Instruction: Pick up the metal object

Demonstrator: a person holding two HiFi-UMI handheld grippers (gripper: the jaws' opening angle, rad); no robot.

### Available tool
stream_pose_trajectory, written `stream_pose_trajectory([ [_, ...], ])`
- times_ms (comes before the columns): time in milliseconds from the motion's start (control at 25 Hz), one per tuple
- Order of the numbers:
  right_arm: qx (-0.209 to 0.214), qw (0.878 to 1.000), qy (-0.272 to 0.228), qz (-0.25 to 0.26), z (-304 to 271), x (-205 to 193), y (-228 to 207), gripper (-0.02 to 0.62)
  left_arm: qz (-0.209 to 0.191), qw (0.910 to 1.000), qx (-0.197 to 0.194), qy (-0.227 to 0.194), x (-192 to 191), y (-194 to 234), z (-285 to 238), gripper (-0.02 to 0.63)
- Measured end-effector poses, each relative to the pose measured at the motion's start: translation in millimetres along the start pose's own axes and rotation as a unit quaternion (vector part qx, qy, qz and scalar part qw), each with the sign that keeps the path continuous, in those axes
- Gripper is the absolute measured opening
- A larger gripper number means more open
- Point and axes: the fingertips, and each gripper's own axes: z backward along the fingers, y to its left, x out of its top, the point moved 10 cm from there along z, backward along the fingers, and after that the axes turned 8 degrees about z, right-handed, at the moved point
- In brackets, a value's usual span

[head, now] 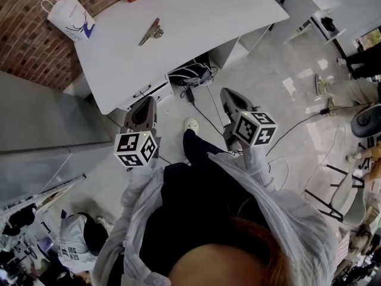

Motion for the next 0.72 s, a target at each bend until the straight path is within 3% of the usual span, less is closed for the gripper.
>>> stream_pose_trajectory([
  [40, 0.009, 1.0, -0.003, -0.022, -7.2, 4.9, -4.7, 0.009, 0.001, 1.0, 0.001, 0.0, 3.5, 2.0, -7.1, 0.021],
  [80, 0.023, 0.999, -0.005, -0.049, -14.8, 9.1, -9.3, 0.055, 0.001, 1.0, 0.002, 0.001, 7.3, 4.5, -14.1, 0.021],
  [120, 0.04, 0.996, -0.005, -0.078, -22.9, 12.8, -14.0, 0.168, 0.002, 1.0, 0.004, 0.0, 11.3, 7.2, -21.6, 0.021],
  [160, 0.057, 0.992, -0.006, -0.109, -31.2, 16.1, -19.1, 0.227, 0.002, 1.0, 0.006, 0.0, 15.2, 10.0, -29.3, 0.021],
  [320, 0.096, 0.969, -0.016, -0.228, -63.5, 26.7, -40.2, 0.225, -0.005, 0.9999, 0.016, -0.001, 28.5, 19.3, -55.7, 0.021],
  [480, 0.143, 0.938, -0.028, -0.313, -99.3, 34.6, -56.0, 0.199, -0.003, 0.9996, 0.029, 0.004, 35.4, 33.3, -76.4, 0.021],
  [720, 0.166, 0.924, -0.009, -0.345, -154.3, 42.6, -68.9, 0.198, -0.007, 0.9986, 0.053, 0.002, 45.3, 55.6, -105.0, 0.021],
])
